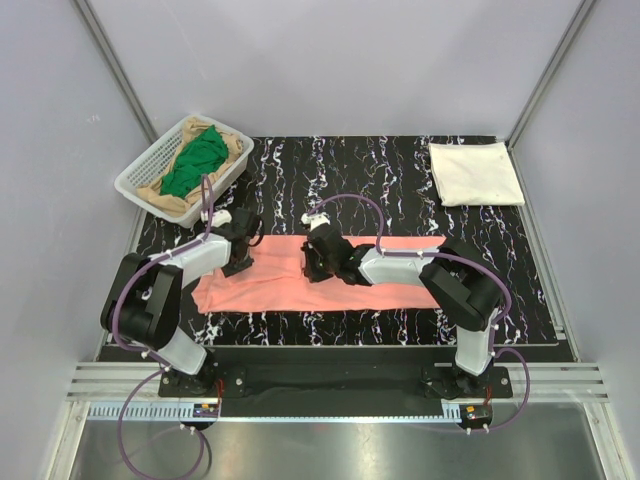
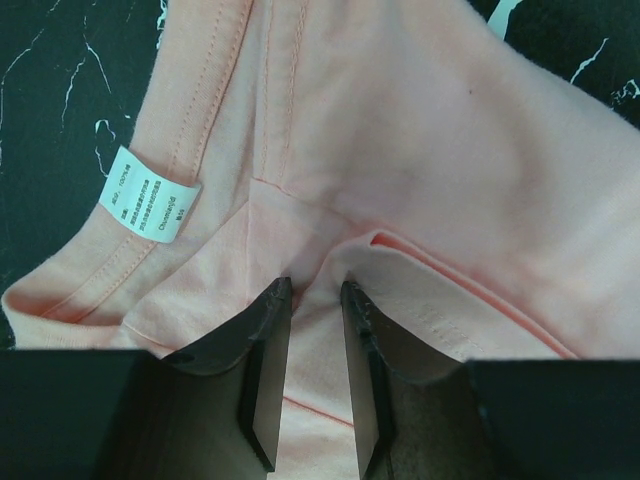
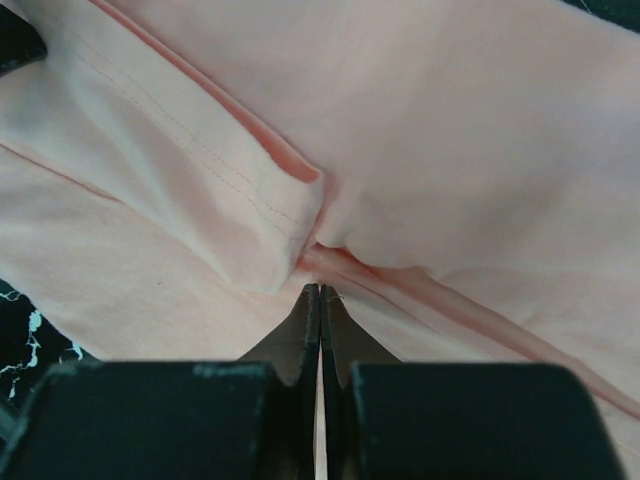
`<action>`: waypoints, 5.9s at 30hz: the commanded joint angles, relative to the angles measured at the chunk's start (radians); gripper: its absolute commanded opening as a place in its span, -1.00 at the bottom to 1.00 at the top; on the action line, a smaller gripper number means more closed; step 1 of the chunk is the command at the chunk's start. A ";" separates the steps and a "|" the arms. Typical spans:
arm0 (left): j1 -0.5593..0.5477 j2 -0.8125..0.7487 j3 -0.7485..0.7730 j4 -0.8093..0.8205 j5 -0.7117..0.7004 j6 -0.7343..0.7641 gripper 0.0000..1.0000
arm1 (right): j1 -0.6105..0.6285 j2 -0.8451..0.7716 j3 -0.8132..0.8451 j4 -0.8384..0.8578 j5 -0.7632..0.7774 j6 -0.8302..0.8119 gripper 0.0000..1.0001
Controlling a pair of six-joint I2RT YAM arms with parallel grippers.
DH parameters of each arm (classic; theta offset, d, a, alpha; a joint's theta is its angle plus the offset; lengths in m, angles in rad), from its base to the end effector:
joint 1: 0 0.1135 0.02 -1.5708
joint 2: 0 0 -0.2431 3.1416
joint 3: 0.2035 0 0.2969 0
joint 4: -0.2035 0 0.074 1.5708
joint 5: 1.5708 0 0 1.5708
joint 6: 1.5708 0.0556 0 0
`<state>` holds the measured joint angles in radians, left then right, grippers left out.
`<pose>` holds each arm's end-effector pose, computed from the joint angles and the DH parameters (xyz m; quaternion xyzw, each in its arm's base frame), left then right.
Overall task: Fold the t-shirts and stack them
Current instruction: Fold the tshirt
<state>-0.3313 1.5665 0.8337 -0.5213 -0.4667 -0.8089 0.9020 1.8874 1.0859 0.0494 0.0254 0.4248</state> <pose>0.3048 -0.0784 0.0892 -0.2627 0.9248 0.1094 0.2524 0.2713 0.3410 0.0888 -0.2119 0.8925 0.2359 0.3207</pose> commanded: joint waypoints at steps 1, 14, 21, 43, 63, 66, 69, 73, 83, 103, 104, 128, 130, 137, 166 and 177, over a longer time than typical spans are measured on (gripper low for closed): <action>0.003 0.024 0.002 0.024 -0.026 -0.003 -0.35 | -0.002 -0.051 0.037 -0.031 0.048 -0.029 -1.00; -0.002 -0.112 0.134 -0.023 0.020 0.099 -0.26 | -0.021 -0.298 -0.010 -0.218 0.221 0.020 -0.63; -0.064 -0.042 0.154 0.003 0.071 0.099 -0.23 | -0.201 -0.386 -0.064 -0.350 0.275 0.097 -0.67; -0.126 0.305 0.383 0.060 0.143 0.114 -0.21 | -0.698 -0.310 -0.199 -0.462 0.282 0.239 -0.70; -0.201 0.702 0.873 0.202 0.396 0.120 -0.17 | -0.856 -0.899 -0.270 -0.496 0.062 0.312 -0.54; -0.181 0.799 0.996 0.210 0.434 0.116 -0.17 | -0.858 -0.939 -0.256 -0.429 -0.053 0.318 -0.53; -0.161 0.875 1.113 0.294 0.528 0.085 -0.17 | -0.858 -1.010 -0.262 -0.395 -0.081 0.331 -0.53; -0.146 0.920 1.332 0.336 0.623 0.080 -0.14 | -0.858 -1.074 -0.230 -0.391 -0.067 0.307 -0.51; -0.241 0.456 1.011 0.462 0.628 0.172 -0.08 | -0.858 -1.087 -0.162 -0.437 -0.156 0.285 -0.48; -0.486 0.501 0.694 0.227 0.559 0.119 -1.00 | -0.858 -1.082 -0.076 -0.562 -0.212 0.255 -0.45; -0.486 0.509 0.693 0.210 0.531 0.120 -1.00 | -0.858 -1.085 -0.084 -0.562 -0.213 0.258 -0.44; -0.207 0.717 1.001 -0.088 0.375 0.384 -1.00 | -0.858 -0.936 -0.164 -0.451 -0.236 0.250 -0.38; -0.199 0.725 1.085 -0.120 0.396 0.413 -1.00 | -0.858 -0.900 -0.176 -0.447 -0.225 0.236 -0.37; -0.264 0.483 0.961 -0.091 0.461 0.378 -0.85 | -0.857 -0.803 -0.250 -0.476 -0.209 0.259 -0.48; -0.736 0.242 0.242 0.175 0.418 0.034 -0.98 | -0.858 -0.778 -0.316 -0.496 -0.282 0.295 -0.52; -0.752 -0.035 0.133 0.108 0.295 -0.103 -0.41 | -0.858 -0.717 -0.305 -0.542 -0.317 0.247 -0.51</action>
<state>-1.0710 1.6337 0.9482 -0.4305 -0.1005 -0.8337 0.0456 1.1954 0.7738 -0.4881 -0.2577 0.6933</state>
